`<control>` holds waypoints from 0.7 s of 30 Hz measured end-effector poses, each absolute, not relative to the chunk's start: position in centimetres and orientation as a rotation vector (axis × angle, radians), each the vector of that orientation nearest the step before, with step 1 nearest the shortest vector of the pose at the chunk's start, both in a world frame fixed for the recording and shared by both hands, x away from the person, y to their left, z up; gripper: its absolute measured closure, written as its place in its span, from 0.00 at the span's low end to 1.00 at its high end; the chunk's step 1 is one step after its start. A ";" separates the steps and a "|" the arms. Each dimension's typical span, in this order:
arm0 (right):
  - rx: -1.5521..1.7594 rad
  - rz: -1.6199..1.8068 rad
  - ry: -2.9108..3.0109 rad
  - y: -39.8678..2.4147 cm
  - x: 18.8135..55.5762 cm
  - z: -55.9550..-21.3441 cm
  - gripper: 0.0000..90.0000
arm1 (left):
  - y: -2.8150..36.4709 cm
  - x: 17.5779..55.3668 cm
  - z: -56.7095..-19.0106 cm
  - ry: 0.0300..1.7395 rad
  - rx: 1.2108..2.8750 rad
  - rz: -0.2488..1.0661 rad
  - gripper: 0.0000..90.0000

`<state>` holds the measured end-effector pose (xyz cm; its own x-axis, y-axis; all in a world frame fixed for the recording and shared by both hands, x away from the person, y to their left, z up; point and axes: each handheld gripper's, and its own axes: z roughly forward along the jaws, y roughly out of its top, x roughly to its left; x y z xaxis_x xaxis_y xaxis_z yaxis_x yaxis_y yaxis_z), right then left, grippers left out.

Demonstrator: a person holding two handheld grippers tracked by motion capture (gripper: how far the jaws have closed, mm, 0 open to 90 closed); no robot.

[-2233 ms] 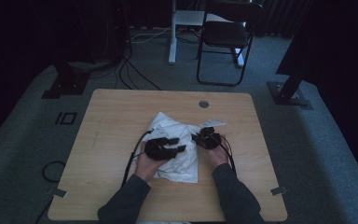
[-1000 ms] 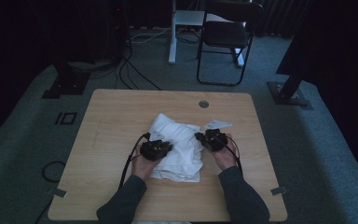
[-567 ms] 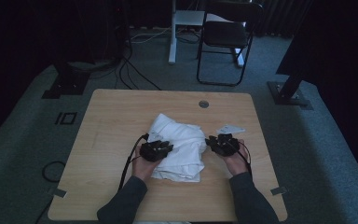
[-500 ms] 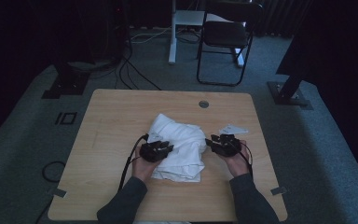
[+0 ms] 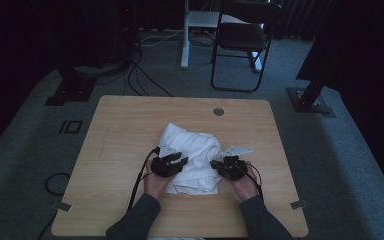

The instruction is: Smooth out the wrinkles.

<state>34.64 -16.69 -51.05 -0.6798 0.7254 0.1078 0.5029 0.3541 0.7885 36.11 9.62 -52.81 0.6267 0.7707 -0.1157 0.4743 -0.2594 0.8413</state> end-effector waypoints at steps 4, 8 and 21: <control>1.093 1.292 2.319 -18.5 31.9 -50.0 0.98 | 9.7 35.8 -52.8 0.989 1.895 0.396 0.67; 1.133 1.264 2.323 -19.9 30.1 -51.3 0.98 | 9.3 35.3 -52.7 0.976 1.894 0.405 0.65; 1.223 1.305 2.166 -21.2 31.6 -50.2 0.63 | 9.6 33.2 -52.2 0.939 1.845 0.426 0.57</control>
